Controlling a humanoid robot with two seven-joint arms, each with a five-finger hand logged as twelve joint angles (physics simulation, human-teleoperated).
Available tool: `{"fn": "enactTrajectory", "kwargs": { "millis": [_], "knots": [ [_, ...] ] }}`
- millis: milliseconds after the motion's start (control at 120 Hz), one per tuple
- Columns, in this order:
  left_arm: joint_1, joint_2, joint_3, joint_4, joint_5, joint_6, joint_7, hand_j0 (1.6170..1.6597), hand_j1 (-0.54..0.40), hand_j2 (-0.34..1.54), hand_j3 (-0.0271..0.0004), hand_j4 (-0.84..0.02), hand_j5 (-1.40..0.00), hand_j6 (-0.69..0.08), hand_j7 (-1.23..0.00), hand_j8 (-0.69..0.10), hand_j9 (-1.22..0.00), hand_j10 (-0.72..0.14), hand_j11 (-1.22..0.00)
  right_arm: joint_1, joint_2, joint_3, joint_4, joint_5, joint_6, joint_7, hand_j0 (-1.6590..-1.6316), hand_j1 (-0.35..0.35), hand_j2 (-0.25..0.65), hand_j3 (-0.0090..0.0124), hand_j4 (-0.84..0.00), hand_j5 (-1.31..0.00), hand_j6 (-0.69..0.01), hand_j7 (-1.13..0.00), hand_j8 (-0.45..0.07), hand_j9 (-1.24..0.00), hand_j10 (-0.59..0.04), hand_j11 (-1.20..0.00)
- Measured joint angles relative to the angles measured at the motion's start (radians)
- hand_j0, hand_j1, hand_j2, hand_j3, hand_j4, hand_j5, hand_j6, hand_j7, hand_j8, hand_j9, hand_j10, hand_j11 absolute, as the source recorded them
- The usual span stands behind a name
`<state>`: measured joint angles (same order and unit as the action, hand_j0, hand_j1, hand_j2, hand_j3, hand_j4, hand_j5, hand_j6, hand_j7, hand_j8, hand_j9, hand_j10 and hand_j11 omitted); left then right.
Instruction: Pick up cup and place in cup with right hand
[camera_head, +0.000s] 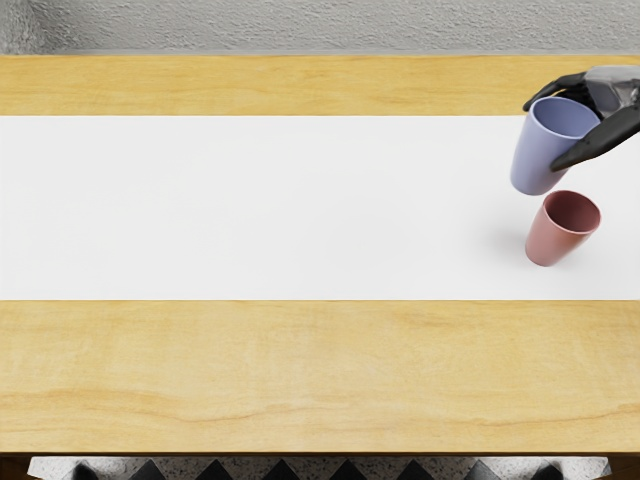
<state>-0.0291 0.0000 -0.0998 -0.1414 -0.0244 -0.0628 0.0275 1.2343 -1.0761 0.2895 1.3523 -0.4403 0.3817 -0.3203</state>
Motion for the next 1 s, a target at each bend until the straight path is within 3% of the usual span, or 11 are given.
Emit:
{"fn": "enactTrajectory", "kwargs": {
  "millis": [92, 258, 283, 358, 400, 475, 792, 808, 825, 1000],
  "knots": [
    [0.0, 0.0, 0.0, 0.0, 0.0, 0.0, 0.0, 1.6581, 0.337, 0.0, -0.0001, -0.01, -0.01, -0.01, -0.01, -0.01, -0.01, -0.01, -0.01, -0.004, -0.046, -0.005, 0.012, -0.002, 0.013, 0.009, -1.648, 0.131, -0.029, 0.0003, -0.248, -0.89, -0.177, -0.78, -0.092, -0.84, -0.162, -0.84],
    [0.0, 0.0, 0.0, 0.0, 0.0, 0.0, 0.0, 1.6581, 0.337, 0.0, -0.0001, -0.01, -0.01, -0.01, -0.01, -0.01, -0.01, -0.01, -0.01, -0.035, -0.095, -0.015, 0.015, -0.015, 0.016, 0.066, -1.6484, 0.137, -0.011, -0.0007, -0.264, -0.88, -0.187, -0.77, -0.1, -0.83, -0.179, -0.84],
    [0.0, 0.0, 0.0, 0.0, 0.0, 0.0, 0.0, 1.6581, 0.337, 0.0, -0.0001, -0.01, -0.01, -0.01, -0.01, -0.01, -0.01, -0.01, -0.01, -0.043, -0.098, -0.016, 0.014, -0.021, 0.014, 0.076, -1.6478, 0.129, -0.046, -0.0005, -0.267, -0.88, -0.19, -0.77, -0.104, -0.83, -0.181, -0.84],
    [0.0, 0.0, 0.0, 0.0, 0.0, 0.0, 0.0, 1.6581, 0.337, 0.0, -0.0001, -0.01, -0.01, -0.01, -0.01, -0.01, -0.01, -0.01, -0.01, -0.065, -0.103, -0.017, 0.011, -0.038, 0.009, 0.105, -1.6486, 0.146, 0.02, -0.0007, -0.285, -0.86, -0.199, -0.77, -0.126, -0.82, -0.194, -0.83],
    [0.0, 0.0, 0.0, 0.0, 0.0, 0.0, 0.0, 1.6581, 0.337, 0.0, -0.0001, -0.01, -0.01, -0.01, -0.01, -0.01, -0.01, -0.01, -0.01, -0.076, -0.104, -0.017, 0.007, -0.048, 0.006, 0.118, -1.6496, 0.156, 0.036, 0.0005, -0.278, -0.85, -0.191, -0.77, -0.124, -0.82, -0.187, -0.83],
    [0.0, 0.0, 0.0, 0.0, 0.0, 0.0, 0.0, 1.6581, 0.337, 0.0, -0.0001, -0.01, -0.01, -0.01, -0.01, -0.01, -0.01, -0.01, -0.01, -0.095, -0.104, -0.017, 0.003, -0.062, -0.004, 0.139, -1.6507, 0.164, 0.054, -0.0002, -0.292, -0.83, -0.188, -0.77, -0.12, -0.81, -0.188, -0.83],
    [0.0, 0.0, 0.0, 0.0, 0.0, 0.0, 0.0, 1.6581, 0.337, 0.0, -0.0001, -0.01, -0.01, -0.01, -0.01, -0.01, -0.01, -0.01, -0.01, -0.158, -0.097, -0.017, -0.008, -0.108, -0.052, 0.196, -1.6512, 0.147, 0.04, -0.001, -0.335, -0.8, -0.199, -0.77, -0.145, -0.79, -0.211, -0.8],
    [0.0, 0.0, 0.0, 0.0, 0.0, 0.0, 0.0, 1.6581, 0.337, 0.0, -0.0001, -0.01, -0.01, -0.01, -0.01, -0.01, -0.01, -0.01, -0.01, -0.16, -0.096, -0.017, -0.008, -0.111, -0.055, 0.197, -1.6516, 0.151, 0.037, 0.0009, -0.316, -0.8, -0.195, -0.77, -0.141, -0.79, -0.211, -0.8],
    [0.0, 0.0, 0.0, 0.0, 0.0, 0.0, 0.0, 1.6581, 0.337, 0.0, -0.0001, -0.01, -0.01, -0.01, -0.01, -0.01, -0.01, -0.01, -0.01, -0.162, -0.096, -0.017, -0.009, -0.113, -0.058, 0.198, -1.6519, 0.157, 0.046, 0.0009, -0.308, -0.81, -0.195, -0.77, -0.137, -0.79, -0.211, -0.81],
    [0.0, 0.0, 0.0, 0.0, 0.0, 0.0, 0.0, 1.6581, 0.337, 0.0, -0.0002, -0.01, -0.01, -0.01, -0.01, -0.01, -0.01, -0.01, -0.01, -0.185, -0.084, -0.017, -0.014, -0.122, -0.08, 0.221, -1.6529, 0.171, 0.061, -0.0005, -0.303, -0.82, -0.188, -0.77, -0.135, -0.79, -0.208, -0.81]
  ]
}}
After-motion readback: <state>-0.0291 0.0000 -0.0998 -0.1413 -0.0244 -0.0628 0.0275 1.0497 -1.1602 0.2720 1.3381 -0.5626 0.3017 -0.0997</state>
